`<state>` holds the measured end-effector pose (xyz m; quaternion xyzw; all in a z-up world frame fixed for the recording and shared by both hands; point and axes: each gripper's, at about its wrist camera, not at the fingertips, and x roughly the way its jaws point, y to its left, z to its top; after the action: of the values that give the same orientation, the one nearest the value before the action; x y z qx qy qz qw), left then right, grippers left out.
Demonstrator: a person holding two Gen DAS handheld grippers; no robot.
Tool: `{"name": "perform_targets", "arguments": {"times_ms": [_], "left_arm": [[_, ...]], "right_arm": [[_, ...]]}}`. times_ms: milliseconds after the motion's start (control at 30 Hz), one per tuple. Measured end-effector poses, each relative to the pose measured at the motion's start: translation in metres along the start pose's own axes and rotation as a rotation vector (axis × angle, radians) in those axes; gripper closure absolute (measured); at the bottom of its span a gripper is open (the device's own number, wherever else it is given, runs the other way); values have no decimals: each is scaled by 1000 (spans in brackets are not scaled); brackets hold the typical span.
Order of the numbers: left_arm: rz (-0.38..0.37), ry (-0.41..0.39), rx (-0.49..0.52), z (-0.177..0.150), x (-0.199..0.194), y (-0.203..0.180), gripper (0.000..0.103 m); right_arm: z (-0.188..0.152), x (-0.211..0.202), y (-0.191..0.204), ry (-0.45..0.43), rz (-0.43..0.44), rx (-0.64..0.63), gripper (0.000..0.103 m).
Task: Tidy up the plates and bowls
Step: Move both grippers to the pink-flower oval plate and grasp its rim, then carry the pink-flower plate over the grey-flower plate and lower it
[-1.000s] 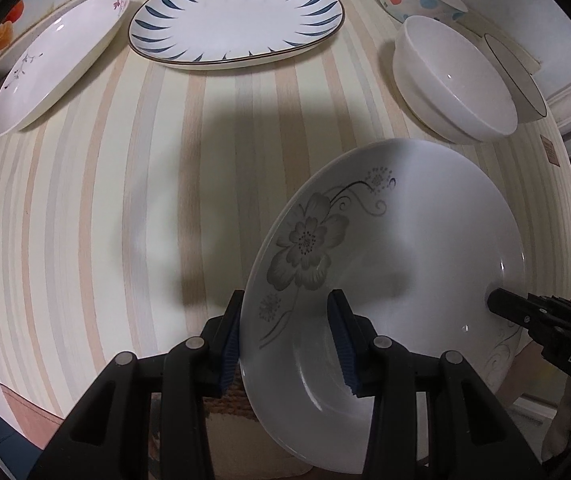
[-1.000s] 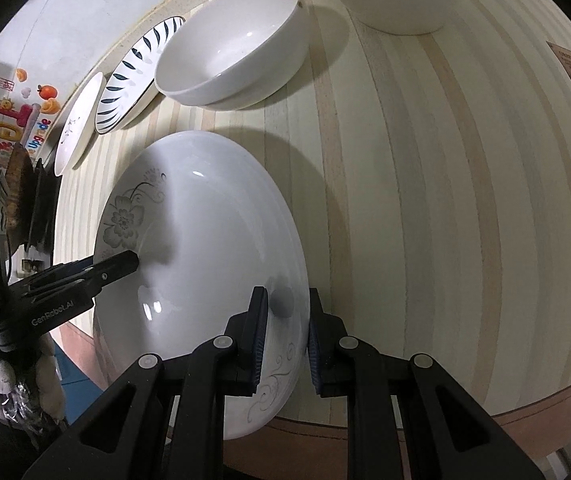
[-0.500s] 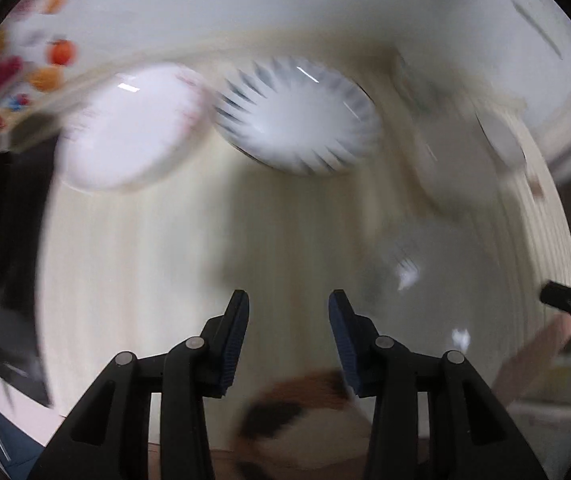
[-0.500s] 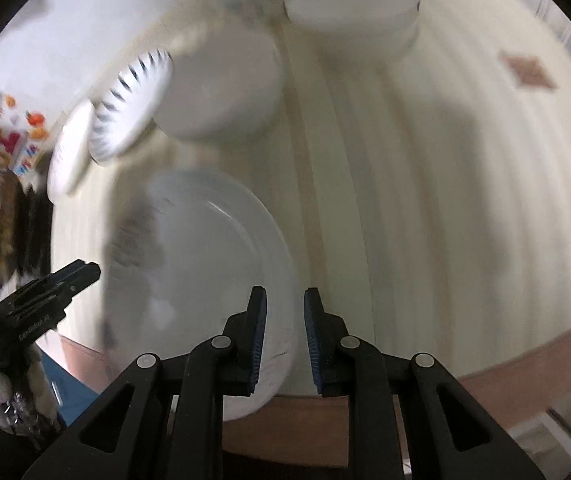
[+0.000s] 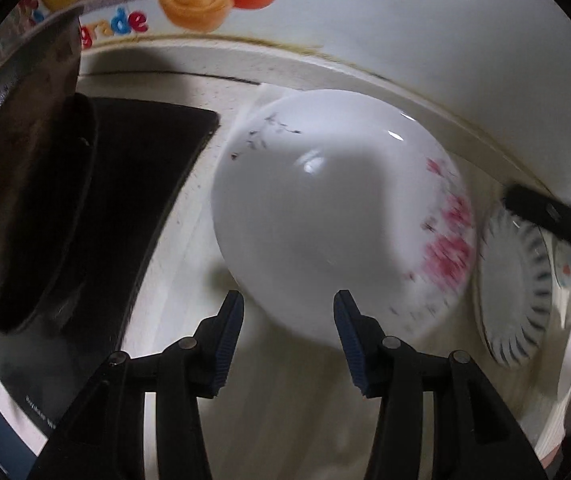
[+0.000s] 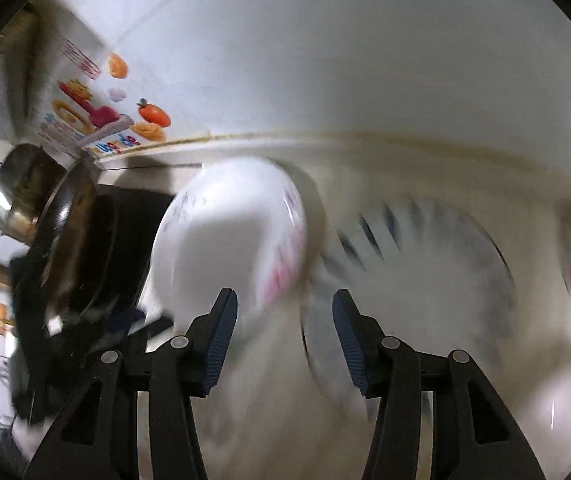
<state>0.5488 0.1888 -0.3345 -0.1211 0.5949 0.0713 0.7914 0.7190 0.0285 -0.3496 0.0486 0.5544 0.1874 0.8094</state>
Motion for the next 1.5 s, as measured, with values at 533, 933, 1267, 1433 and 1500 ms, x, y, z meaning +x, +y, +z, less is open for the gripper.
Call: {"name": "perform_targets", "arguments": {"times_ms": [533, 933, 1267, 1433, 1500], "left_arm": [[-30, 14, -47, 23, 26, 26, 65], [-70, -27, 34, -12, -44, -13, 65], [-129, -12, 134, -70, -100, -73, 65], [-165, 17, 199, -112, -115, -105, 65], [-179, 29, 221, -131, -126, -115, 65]], "right_arm": [[56, 103, -18, 64, -17, -14, 83], [13, 28, -30, 17, -2, -6, 83], [-76, -98, -55, -46, 34, 64, 83], [-141, -154, -73, -73, 16, 103, 83], [-168, -172, -83, -73, 15, 128, 83]]}}
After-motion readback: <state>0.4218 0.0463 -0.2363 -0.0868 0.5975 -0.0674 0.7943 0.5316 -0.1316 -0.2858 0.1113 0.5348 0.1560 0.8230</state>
